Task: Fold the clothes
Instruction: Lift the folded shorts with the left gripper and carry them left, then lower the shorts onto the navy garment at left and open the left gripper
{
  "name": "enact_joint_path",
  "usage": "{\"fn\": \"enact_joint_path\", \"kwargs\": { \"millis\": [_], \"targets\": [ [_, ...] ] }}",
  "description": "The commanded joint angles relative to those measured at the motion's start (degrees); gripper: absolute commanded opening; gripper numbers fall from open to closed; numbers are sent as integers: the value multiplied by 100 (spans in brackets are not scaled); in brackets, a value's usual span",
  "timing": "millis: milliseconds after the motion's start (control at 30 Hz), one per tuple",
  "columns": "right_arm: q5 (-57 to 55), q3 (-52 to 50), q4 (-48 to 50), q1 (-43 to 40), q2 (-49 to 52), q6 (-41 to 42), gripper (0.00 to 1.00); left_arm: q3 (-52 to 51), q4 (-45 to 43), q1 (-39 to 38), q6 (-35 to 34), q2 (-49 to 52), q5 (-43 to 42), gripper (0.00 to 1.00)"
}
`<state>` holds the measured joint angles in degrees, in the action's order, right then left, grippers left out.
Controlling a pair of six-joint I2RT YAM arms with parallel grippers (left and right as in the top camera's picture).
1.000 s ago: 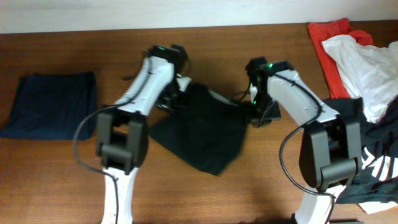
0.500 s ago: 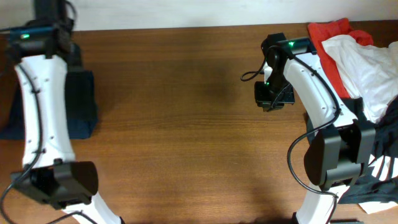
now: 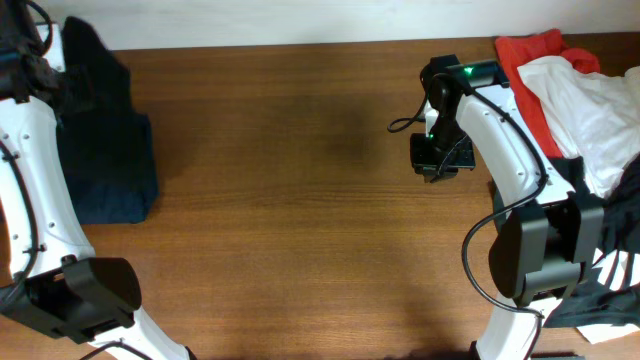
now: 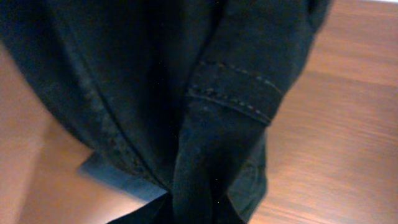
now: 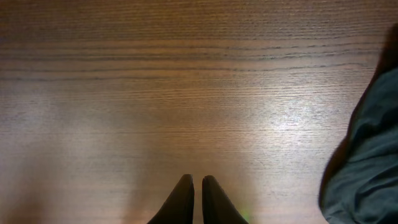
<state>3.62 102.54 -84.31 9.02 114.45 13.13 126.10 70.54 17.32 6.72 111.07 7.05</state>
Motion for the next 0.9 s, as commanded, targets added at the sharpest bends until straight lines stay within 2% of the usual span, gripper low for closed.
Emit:
{"fn": "enact_joint_path", "kwargs": {
  "millis": [0,100,300,433,600,800,867],
  "targets": [
    [-116,98,-33,-9,-37,26,11,72,-111,-72,372,-17,-1541,0],
    [-138,98,-33,-9,-37,26,11,72,68,-131,717,-52,-1858,0],
    [-138,96,-31,-9,-37,26,11,72,85,17,719,-79,-1910,0],
    [-136,96,-31,-9,-37,26,11,92,-66,22,866,-140,-2800,0],
    [-136,96,-31,-9,-37,26,11,428,-103,9,968,-151,-3329,0],
    [-136,96,-35,-9,-37,26,11,498,-94,0,1080,-138,-3381,0],
    [-133,96,-42,-9,-37,26,11,498,-48,0,1213,-138,-3119,0]
  ]
}}
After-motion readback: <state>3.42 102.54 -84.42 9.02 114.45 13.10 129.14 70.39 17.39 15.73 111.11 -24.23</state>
